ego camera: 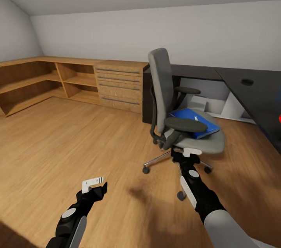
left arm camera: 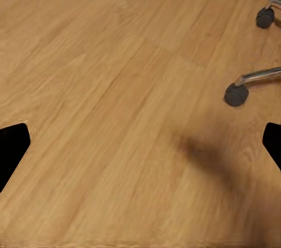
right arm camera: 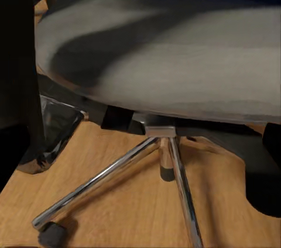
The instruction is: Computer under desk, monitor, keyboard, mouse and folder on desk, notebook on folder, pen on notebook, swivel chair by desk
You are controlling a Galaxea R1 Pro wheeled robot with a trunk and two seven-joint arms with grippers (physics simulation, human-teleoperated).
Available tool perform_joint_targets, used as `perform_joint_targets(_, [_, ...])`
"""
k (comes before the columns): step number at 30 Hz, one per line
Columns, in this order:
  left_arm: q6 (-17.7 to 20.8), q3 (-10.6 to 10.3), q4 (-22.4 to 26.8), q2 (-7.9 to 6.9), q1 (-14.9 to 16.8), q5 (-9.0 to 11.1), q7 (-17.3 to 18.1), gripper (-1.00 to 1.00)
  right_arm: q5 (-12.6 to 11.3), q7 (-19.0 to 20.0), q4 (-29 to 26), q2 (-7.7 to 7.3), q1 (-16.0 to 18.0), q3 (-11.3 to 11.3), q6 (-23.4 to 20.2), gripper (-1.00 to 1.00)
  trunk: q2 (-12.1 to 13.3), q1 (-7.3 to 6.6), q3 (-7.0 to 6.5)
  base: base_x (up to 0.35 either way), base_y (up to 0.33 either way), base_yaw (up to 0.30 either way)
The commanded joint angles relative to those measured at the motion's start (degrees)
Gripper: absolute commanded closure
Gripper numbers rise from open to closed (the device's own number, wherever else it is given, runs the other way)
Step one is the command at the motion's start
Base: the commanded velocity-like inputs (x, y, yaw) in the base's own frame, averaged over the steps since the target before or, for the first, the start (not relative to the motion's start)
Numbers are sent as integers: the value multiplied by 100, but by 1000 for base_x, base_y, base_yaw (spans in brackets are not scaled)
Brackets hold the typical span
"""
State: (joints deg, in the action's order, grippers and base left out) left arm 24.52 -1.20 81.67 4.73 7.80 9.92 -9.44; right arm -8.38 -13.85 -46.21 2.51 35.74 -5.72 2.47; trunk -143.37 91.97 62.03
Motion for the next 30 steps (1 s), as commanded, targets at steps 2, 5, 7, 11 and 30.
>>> perform_joint_targets(2, [19,-51,-59,1,3,59,-56,-100,-58,-31,1,-5,3,-26,25,-100,-2,-1,5,0,0,270])
perform_joint_targets(5, [18,-116,-91,-6,6,62,-58,-100,-63,-30,-1,-1,3,-34,25,-100,-2,-1,5,0,0,267])
perform_joint_targets(7, [18,-122,-96,-5,5,63,-58,-100,-65,-30,-2,2,3,-40,25,-100,-2,-1,5,0,0,267])
perform_joint_targets(11, [18,-126,-98,-6,4,63,-58,-100,-67,-30,-7,0,3,-37,25,-100,-2,-1,5,0,0,265])
perform_joint_targets(30, [-24,-231,-115,-7,3,57,-58,-100,-53,-21,-5,-5,-37,-35,25,-100,-2,-1,5,78,28,76])
